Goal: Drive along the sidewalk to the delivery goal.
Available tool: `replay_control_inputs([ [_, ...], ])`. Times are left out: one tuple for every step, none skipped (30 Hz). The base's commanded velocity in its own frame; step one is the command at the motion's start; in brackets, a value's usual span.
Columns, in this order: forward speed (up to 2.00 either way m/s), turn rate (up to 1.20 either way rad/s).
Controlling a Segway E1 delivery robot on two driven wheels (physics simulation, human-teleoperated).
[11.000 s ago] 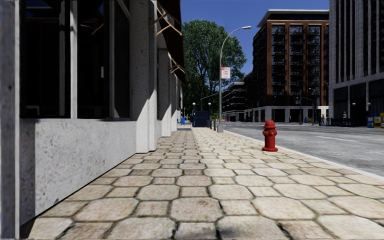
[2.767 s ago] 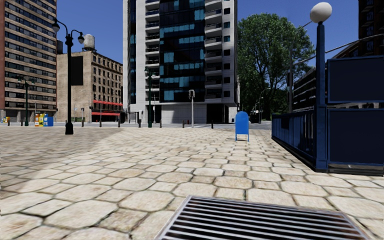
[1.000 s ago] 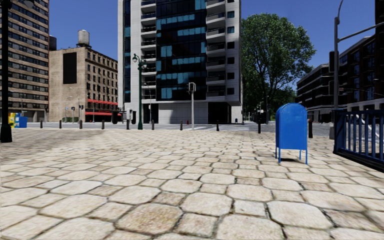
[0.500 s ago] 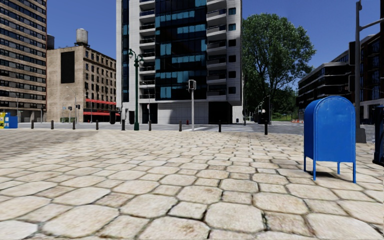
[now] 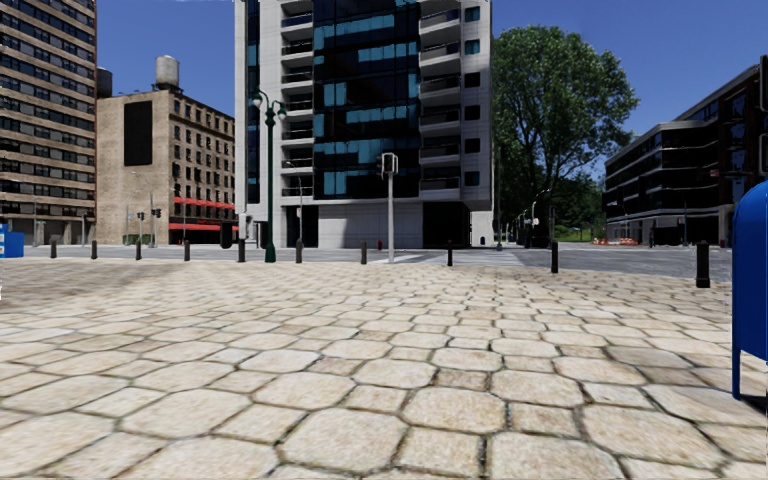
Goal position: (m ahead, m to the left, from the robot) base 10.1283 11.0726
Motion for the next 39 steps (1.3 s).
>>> replay_control_inputs([
  [2.00,0.46],
  [2.00,0.46],
  [2.00,0.43],
  [2.00,0.25],
  [2.00,0.08],
  [2.00,0.02],
  [2.00,0.00],
  [2.00,0.00],
  [2.00,0.00],
  [2.00,0.00],
  [2.00,0.00],
  [2.00,0.00],
  [2.00,0.00],
  [2.00,0.00],
  [2.00,0.00],
  [2.00,0.00],
  [2.00,0.00],
  [2.00,0.00],
  [2.00,0.00],
  [2.00,0.00],
  [2.00,0.00],
  [2.00,0.06],
  [2.00,0.08],
  [2.00,0.14],
  [2.00,0.19],
  [2.00,0.25],
  [2.00,0.31],
  [2.00,0.35],
  [2.00,0.35],
  [2.00,0.38],
  [2.00,0.41],
  [2.00,0.41],
  [2.00,0.41],
  [2.00,0.41],
  [2.00,0.41],
  [2.00,0.41],
  [2.00,0.41],
  [2.00,0.41],
  [2.00,0.41],
])
